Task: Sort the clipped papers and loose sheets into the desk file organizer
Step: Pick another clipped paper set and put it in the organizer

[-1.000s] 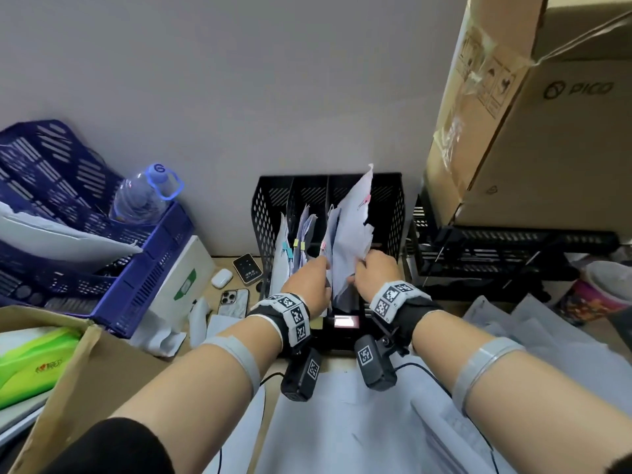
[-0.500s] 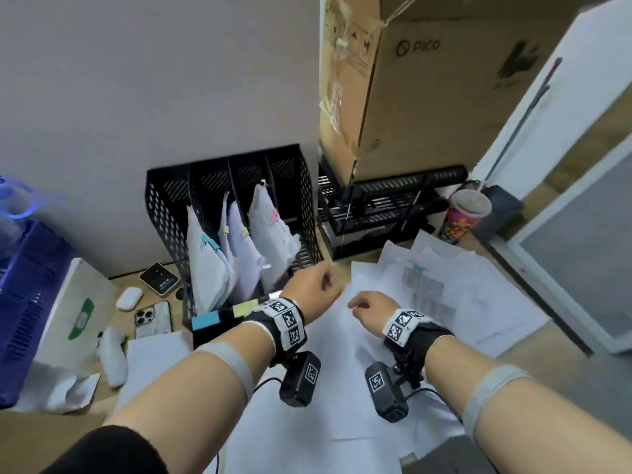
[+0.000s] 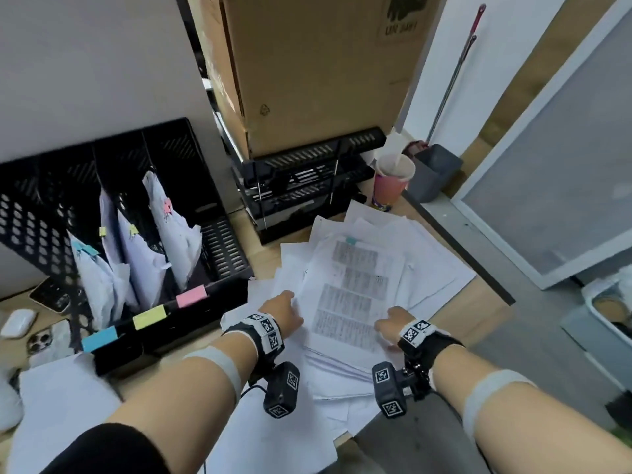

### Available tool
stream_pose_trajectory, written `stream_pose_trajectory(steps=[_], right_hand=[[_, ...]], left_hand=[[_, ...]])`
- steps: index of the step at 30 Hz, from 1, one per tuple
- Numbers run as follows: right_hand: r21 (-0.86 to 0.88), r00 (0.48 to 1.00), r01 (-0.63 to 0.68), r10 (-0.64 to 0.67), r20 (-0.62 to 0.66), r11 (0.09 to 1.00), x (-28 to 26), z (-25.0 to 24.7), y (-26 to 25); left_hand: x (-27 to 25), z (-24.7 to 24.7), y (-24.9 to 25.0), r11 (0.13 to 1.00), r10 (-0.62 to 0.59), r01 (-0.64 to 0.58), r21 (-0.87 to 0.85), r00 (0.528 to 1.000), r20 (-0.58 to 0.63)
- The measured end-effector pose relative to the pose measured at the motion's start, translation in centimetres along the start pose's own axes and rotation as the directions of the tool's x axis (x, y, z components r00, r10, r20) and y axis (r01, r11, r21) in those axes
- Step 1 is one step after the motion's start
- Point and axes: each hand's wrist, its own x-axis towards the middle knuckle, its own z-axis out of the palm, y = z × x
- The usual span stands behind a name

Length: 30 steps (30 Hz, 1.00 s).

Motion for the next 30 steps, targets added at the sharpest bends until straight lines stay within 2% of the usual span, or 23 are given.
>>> stream_pose_trajectory(steps=[3, 5, 9, 11, 14, 17, 18, 21, 23, 26, 28, 30], right_hand=[[-0.010, 0.998, 0.008, -0.009, -0.054, 1.000, 1.5, -0.4, 0.4], [-0.042, 0.997, 0.042, -0.044, -0.055, 0.998, 2.5, -0.9, 0.7], [0.023, 0.995, 0.094, -0.094, -0.021, 0.995, 3.9, -1.5, 0.8], [0.042, 0.995, 0.103, -0.103, -0.005, 0.994, 3.7, -2.2, 0.5], [0.046, 0.996, 0.081, -0.082, 0.021, 0.996, 4.0, -3.0, -0.5], [0.154, 0.989, 0.089, -0.105, 0.104, 0.984, 5.2, -2.8, -1.0], [0.148, 0.982, 0.141, -0.157, 0.109, 0.979, 5.3, -2.5, -1.5], [0.082, 0.943, 0.305, -0.313, 0.114, 0.949, 1.2, -2.0, -4.8], [0.064, 0.907, 0.398, -0.403, 0.124, 0.915, -0.1, -0.8, -6.6], [0.021, 0.856, 0.502, -0.500, 0.127, 0.865, -2.0, 1.2, -9.1], [-0.019, 0.844, 0.524, -0.516, 0.143, 0.852, -3.0, 2.3, -10.3], [-0.065, 0.846, 0.520, -0.503, 0.177, 0.852, -3.9, 3.3, -10.8]], left_hand=[[1.0, 0.6, 0.5, 0.996, -0.083, 0.084, 0.012, 0.995, -0.053], [1.5, 1.0, 0.7, 0.993, -0.119, 0.118, -0.019, 0.992, -0.046], [1.7, 1.7, 0.8, 0.988, -0.142, 0.142, -0.057, 0.990, -0.001], [1.4, 1.6, 0.6, 0.991, -0.109, 0.111, -0.077, 0.994, 0.026], [0.5, 1.6, -0.8, 0.989, -0.071, 0.096, -0.117, 0.977, 0.203], [-1.3, 1.4, -3.1, 0.954, -0.084, 0.191, -0.233, 0.911, 0.405], [-2.0, 1.3, -3.9, 0.942, -0.088, 0.218, -0.254, 0.893, 0.441], [-4.5, 0.7, -6.3, 0.919, -0.133, 0.292, -0.265, 0.861, 0.490], [-5.8, 0.6, -8.1, 0.902, -0.152, 0.317, -0.295, 0.870, 0.470], [-7.9, -0.3, -10.4, 0.821, -0.205, 0.344, -0.456, 0.923, 0.326], [-9.1, -1.2, -11.5, 0.733, -0.249, 0.345, -0.586, 0.938, 0.240], [-10.0, -2.2, -12.8, 0.726, -0.276, 0.306, -0.616, 0.950, 0.148]])
